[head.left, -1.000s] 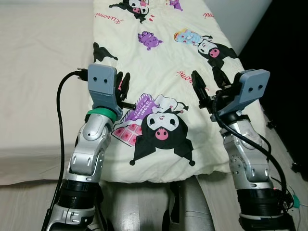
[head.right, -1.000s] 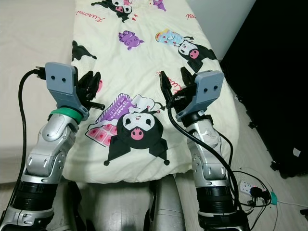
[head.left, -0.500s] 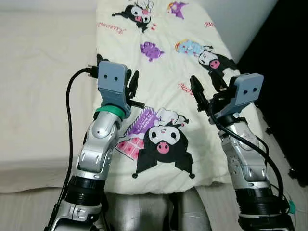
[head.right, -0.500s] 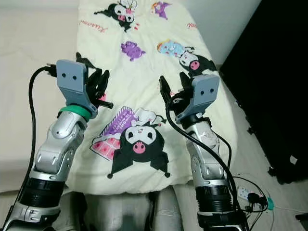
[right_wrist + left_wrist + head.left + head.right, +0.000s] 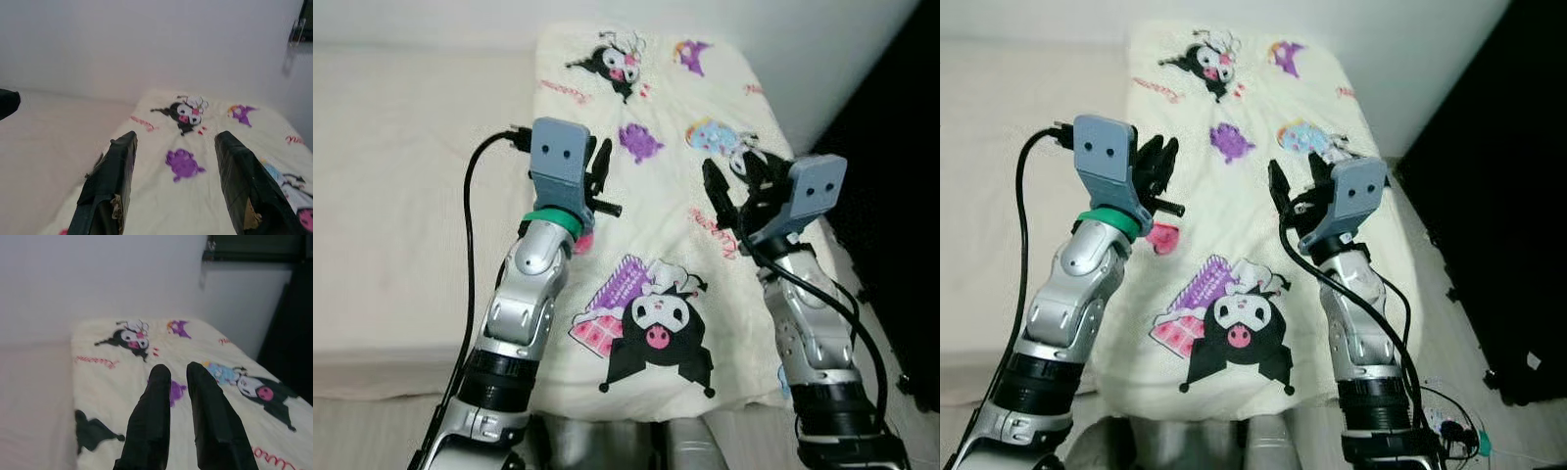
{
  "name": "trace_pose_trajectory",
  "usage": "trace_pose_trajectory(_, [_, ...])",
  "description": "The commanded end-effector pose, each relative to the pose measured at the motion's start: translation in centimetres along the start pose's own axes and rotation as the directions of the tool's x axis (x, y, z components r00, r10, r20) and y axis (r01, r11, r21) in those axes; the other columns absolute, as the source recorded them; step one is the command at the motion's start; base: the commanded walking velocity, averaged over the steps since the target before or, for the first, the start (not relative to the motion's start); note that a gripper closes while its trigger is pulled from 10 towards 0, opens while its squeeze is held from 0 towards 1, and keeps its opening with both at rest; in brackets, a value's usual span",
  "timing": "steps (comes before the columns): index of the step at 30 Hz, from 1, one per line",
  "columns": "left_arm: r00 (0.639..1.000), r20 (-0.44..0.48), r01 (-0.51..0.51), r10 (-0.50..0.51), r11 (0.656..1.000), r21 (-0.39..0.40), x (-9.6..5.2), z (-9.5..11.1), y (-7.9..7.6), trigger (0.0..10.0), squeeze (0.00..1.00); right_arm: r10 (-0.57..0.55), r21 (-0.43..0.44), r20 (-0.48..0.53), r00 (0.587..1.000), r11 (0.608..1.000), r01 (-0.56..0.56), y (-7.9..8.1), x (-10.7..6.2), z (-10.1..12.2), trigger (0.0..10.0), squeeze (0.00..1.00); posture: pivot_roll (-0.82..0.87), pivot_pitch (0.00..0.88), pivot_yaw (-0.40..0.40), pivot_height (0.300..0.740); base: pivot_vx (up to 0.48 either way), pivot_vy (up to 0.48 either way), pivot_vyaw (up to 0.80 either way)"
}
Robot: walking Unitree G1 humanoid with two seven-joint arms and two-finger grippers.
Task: Clean up the room
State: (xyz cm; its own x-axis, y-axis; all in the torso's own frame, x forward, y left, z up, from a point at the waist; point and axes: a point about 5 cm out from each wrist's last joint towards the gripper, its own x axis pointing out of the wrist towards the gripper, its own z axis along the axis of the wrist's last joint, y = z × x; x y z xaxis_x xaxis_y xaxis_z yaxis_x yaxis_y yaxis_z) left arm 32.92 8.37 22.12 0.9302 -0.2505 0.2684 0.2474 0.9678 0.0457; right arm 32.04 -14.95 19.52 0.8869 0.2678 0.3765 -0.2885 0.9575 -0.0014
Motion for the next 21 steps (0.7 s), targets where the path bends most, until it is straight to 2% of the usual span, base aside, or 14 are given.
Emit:
trace_pose_trajectory(1, [1.000,-0.012,0.012,-0.012,1.000,0.001,-0.08,-0.26,-0.29,10.0,0.00,-0.011,-0.003,-0.016,1.000,1.000,0.011,-0.32,-0.31,-0.49,10.0,0.00,-0.07,0.023,-0.028,0.700,0.000,0.000,0.00])
trace_pose_trajectory(10, [0.999,-0.020,0.033,-0.032,0.999,0.006,-0.16,-0.37,-0.60,10.0,0.00,-0.008,-0.003,-0.017,1.000,1.000,0.008,-0.30,-0.18,-0.72,10.0,0.00,-0.07,0.014,-0.026,0.740,0.000,0.000,0.00])
trace_pose_trajectory(21, [0.998,-0.049,0.035,-0.034,0.999,0.019,-0.81,-0.97,0.00,10.0,0.00,-0.004,0.006,-0.023,1.000,1.000,0.004,0.05,-0.33,-1.06,10.0,0.00,-0.06,0.015,-0.018,0.740,0.000,0.000,0.00])
